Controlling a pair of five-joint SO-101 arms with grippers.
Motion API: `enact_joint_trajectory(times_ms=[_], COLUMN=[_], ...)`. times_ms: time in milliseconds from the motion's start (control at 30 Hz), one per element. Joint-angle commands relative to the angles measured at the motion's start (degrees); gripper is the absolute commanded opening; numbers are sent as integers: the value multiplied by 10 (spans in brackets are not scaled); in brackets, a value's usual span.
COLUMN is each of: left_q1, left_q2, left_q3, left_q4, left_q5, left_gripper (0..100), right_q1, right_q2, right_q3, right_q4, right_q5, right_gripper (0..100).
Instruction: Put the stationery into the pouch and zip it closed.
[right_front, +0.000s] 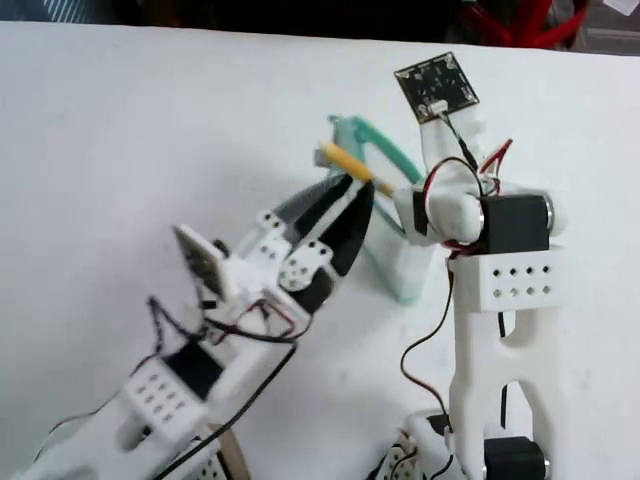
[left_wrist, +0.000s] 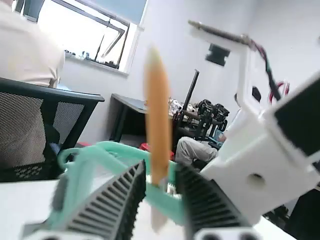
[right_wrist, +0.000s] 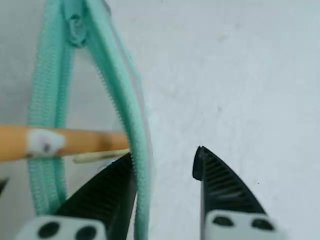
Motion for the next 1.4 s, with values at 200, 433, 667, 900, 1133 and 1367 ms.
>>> enact_joint_trajectory(times_ms=[200,433,667,900,1133,1367], left_q1=[7,-38,-22,65,94,87], left_q2=[-160,-119,-7,106,182,328], left_q3=[-95,-110,-113,-114,-219,-305], left_q4=[299,390,420,355,356,312], left_q5=[125,29,-84,-78,-76,-72], left_gripper=[298,233,230,229,229,229], right_q1=[7,19,37,39,44,57], right_q2=[-2,0,1,4,5,4], right_q3=[-3,-3,-4,-33,-33,-37], right_q4=[-2,-4,-20,-12,-15,-35], right_q5=[1,-2,-50,-187,-280,-332], right_gripper=[131,130,33,18,18,18])
